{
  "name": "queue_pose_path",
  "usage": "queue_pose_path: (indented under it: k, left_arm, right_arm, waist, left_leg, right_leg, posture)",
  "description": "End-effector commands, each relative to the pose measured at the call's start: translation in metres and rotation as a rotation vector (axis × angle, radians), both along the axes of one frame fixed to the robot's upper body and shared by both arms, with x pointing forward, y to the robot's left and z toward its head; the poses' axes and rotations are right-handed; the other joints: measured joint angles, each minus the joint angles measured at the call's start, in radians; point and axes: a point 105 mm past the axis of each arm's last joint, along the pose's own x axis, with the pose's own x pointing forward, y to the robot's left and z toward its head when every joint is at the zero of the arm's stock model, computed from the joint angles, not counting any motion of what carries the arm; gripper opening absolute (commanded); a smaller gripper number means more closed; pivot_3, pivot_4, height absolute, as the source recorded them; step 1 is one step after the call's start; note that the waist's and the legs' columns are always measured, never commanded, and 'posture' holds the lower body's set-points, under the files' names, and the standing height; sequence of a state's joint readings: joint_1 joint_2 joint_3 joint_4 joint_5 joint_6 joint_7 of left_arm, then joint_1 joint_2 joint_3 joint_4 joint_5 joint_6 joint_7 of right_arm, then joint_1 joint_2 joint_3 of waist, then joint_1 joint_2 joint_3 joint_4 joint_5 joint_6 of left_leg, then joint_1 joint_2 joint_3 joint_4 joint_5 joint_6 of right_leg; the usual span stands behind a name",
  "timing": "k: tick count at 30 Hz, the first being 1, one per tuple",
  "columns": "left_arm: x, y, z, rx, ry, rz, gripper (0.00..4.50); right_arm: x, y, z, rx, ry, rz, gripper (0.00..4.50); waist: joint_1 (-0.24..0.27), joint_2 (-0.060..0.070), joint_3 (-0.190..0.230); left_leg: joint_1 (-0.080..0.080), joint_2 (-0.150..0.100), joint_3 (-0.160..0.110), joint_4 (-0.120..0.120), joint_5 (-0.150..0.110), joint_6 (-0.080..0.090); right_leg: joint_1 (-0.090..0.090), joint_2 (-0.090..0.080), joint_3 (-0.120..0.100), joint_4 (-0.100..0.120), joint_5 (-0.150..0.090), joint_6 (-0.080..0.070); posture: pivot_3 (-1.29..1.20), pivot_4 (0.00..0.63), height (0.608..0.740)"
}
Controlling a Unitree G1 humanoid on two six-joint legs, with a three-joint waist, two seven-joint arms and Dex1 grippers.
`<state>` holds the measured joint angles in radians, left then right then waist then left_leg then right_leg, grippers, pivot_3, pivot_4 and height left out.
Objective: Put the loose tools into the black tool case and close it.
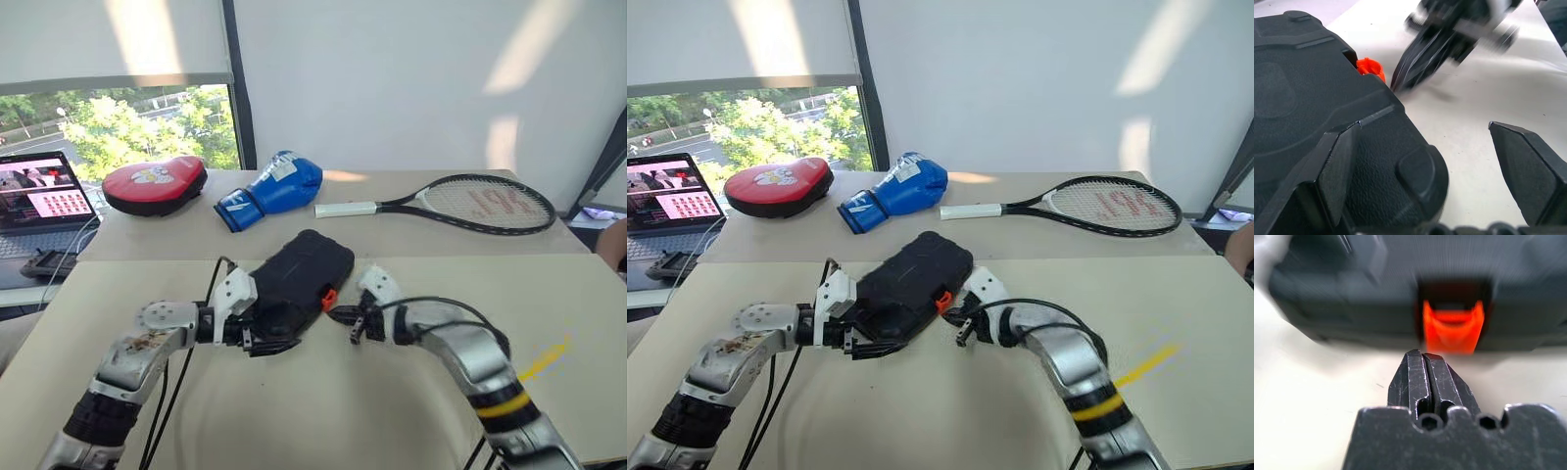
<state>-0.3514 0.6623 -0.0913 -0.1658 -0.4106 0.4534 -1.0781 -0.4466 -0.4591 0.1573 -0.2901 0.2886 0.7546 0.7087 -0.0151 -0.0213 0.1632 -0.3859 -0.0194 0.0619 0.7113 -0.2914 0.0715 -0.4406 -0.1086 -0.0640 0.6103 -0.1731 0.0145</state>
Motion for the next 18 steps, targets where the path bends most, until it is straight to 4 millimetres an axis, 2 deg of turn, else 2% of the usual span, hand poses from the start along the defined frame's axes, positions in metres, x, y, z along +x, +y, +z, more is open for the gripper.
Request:
queue_pose_path:
  k: [1, 3, 9, 14, 18]
  left_arm:
    - [-0.001, 0.007, -0.019, 0.042, 0.067, 0.040, 4.50]
    - [-0.001, 0.006, -0.021, 0.052, 0.068, 0.033, 4.50]
    - [0.001, 0.005, -0.019, 0.060, 0.064, 0.030, 4.50]
    - [0.000, 0.005, -0.019, 0.062, 0.066, 0.028, 4.50]
    - [-0.001, 0.004, -0.017, 0.052, 0.058, 0.024, 4.50]
  right_arm:
    - [0.000, -0.004, 0.010, 0.045, -0.018, -0.051, 0.06]
    - [0.004, 0.000, 0.009, 0.040, -0.018, -0.052, 0.06]
    - [0.021, 0.014, 0.005, 0.029, -0.017, -0.051, 0.06]
    - [0.029, 0.023, 0.006, 0.037, -0.025, -0.033, 0.06]
    - [0.032, 0.026, 0.006, 0.048, -0.031, -0.021, 0.06]
  waist:
    - [0.001, 0.000, 0.000]
    - [0.003, 0.000, 0.000]
    - [0.003, 0.000, 0.000]
    - [0.001, 0.000, 0.000]
    - [-0.003, 0.000, 0.000]
  left_leg:
    - [0.001, 0.000, 0.000, 0.000, -0.001, 0.001]
    - [0.003, 0.000, 0.000, 0.000, -0.004, 0.006]
    - [0.004, 0.000, -0.001, 0.000, -0.002, 0.004]
    - [0.003, 0.000, -0.001, 0.000, 0.000, 0.000]
    - [0.004, 0.001, 0.000, 0.000, -0.002, 0.004]
  right_leg:
    - [0.001, 0.000, 0.000, 0.000, 0.000, 0.000]
    - [0.002, 0.000, 0.000, 0.001, 0.000, 0.000]
    - [0.002, 0.001, 0.000, 0.002, 0.001, -0.002]
    - [0.002, 0.001, 0.000, 0.001, 0.001, -0.002]
    - [0.002, 0.002, 0.000, 0.002, 0.001, -0.002]
  posture:
    - [0.00, 0.150, 0.740]
    - [0.00, 0.150, 0.740]
    - [0.00, 0.150, 0.740]
    - [0.00, 0.150, 0.740]
    - [0.00, 0.150, 0.740]
